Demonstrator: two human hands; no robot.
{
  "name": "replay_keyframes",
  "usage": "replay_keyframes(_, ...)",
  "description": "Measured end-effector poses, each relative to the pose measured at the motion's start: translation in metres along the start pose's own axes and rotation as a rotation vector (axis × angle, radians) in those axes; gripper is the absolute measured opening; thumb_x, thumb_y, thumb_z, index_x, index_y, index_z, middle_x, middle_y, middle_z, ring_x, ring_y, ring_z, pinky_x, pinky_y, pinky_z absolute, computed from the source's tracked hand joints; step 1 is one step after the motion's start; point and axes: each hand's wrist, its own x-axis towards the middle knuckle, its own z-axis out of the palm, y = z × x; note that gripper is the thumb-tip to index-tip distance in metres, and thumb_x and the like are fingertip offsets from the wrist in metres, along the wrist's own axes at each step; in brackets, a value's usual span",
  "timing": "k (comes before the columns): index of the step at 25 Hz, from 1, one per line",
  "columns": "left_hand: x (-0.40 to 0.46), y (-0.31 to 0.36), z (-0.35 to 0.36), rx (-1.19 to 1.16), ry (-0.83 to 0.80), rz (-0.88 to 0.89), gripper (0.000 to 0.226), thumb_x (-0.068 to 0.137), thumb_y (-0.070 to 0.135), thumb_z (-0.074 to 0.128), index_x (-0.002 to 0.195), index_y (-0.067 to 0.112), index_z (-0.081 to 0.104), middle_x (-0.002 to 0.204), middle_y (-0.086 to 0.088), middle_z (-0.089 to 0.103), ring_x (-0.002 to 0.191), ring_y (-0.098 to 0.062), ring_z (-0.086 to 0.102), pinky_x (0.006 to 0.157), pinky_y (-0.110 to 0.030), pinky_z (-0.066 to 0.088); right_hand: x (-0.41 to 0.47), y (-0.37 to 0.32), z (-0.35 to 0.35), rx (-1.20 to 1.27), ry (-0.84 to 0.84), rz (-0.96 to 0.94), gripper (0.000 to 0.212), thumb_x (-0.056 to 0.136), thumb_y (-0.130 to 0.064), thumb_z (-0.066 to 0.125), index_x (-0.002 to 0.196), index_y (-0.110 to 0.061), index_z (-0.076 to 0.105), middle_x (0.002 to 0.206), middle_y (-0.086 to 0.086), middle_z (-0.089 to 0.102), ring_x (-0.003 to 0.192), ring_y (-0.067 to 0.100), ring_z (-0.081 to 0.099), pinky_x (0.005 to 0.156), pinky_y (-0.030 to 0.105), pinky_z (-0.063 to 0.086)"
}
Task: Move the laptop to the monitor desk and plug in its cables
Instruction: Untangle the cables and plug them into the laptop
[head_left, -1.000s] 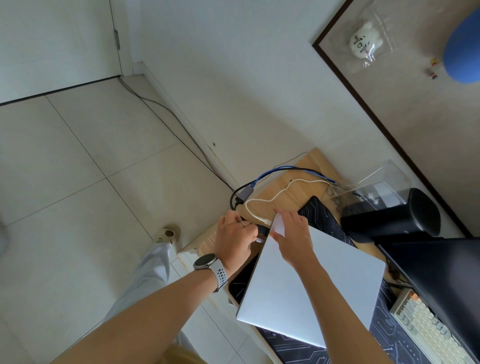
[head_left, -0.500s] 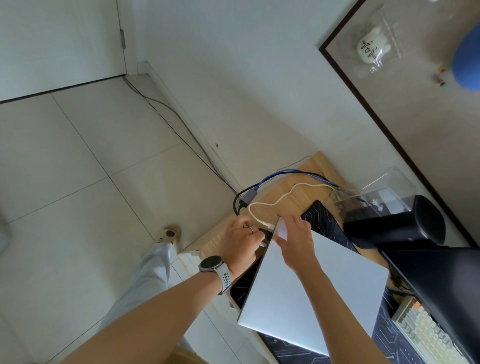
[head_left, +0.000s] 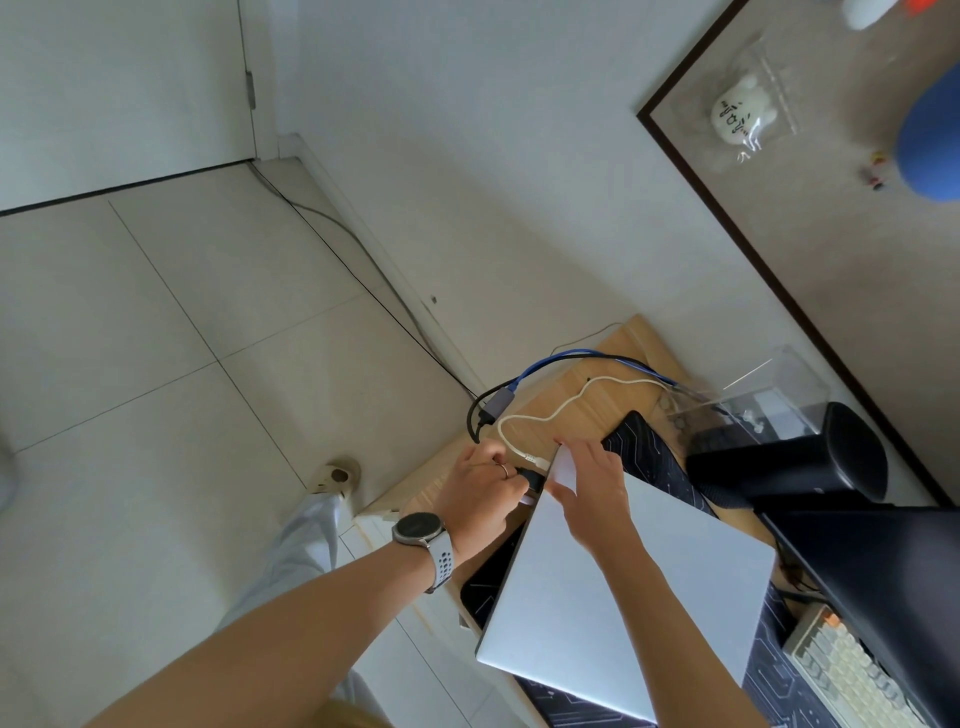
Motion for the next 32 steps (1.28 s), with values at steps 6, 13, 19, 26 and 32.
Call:
replay_keyframes(6, 0.003, 0.003, 0.004, 0.005, -0.059, -0.026, 0.023, 0.057, 0.004, 0.078, 0.053, 0.018, 0.06, 0.045, 0.01, 0.054, 0.073, -0.02, 0.057, 0.062, -0.027, 0.05, -0.001, 0.002, 0.003, 0.02, 0.038, -0.015, 0.053, 0.086, -0.015, 0.065, 0.134, -0.021, 0.043, 0.131, -0.001, 0.047, 0.118, 0.021, 0.036, 0.09, 0.022, 0.028)
replay_keyframes(13, 0.032, 0.009, -0.03, 0.11, -0.335, 0.052, 0.038, 0.091, 0.02, 0.058, 0.058, 0.012, 0.042, 0.059, 0.003, 0.044, 0.092, -0.027, 0.053, 0.093, -0.038, 0.045, -0.002, -0.001, -0.003, 0.012, 0.013, 0.0, 0.053, 0.086, -0.019, 0.065, 0.134, -0.021, 0.043, 0.131, -0.001, 0.048, 0.121, 0.021, 0.036, 0.094, 0.025, 0.03)
replay_keyframes(19, 0.053, 0.007, -0.043, -0.188, -0.128, -0.091, 0.03, 0.089, 0.028, 0.059, 0.073, 0.005, 0.068, 0.05, 0.004, 0.049, 0.056, -0.016, 0.049, 0.099, -0.039, 0.043, -0.002, 0.003, -0.011, 0.034, -0.011, -0.032, 0.047, 0.088, -0.028, 0.061, 0.132, -0.022, 0.046, 0.129, -0.002, 0.05, 0.118, 0.022, 0.04, 0.089, 0.027, 0.035)
replay_keyframes(26, 0.099, -0.054, -0.052, -0.316, 0.068, -0.418, 0.019, 0.091, 0.029, 0.057, 0.101, 0.013, 0.06, 0.05, 0.009, 0.048, 0.052, -0.017, 0.052, 0.087, -0.04, 0.048, 0.047, 0.008, -0.043, 0.073, 0.098, 0.051, 0.039, 0.088, -0.017, 0.06, 0.126, -0.014, 0.052, 0.126, 0.007, 0.052, 0.115, 0.025, 0.047, 0.096, 0.031, 0.034)
replay_keyframes(32, 0.166, -0.101, -0.037, -0.446, 0.002, -0.495, 0.03, 0.089, 0.013, 0.055, 0.116, 0.005, 0.043, 0.049, 0.009, 0.038, 0.041, -0.011, 0.036, 0.071, -0.04, 0.05, 0.137, 0.023, -0.055, 0.017, 0.08, 0.124, 0.037, 0.084, -0.01, 0.059, 0.121, -0.009, 0.055, 0.12, 0.01, 0.057, 0.114, 0.029, 0.05, 0.094, 0.034, 0.036)
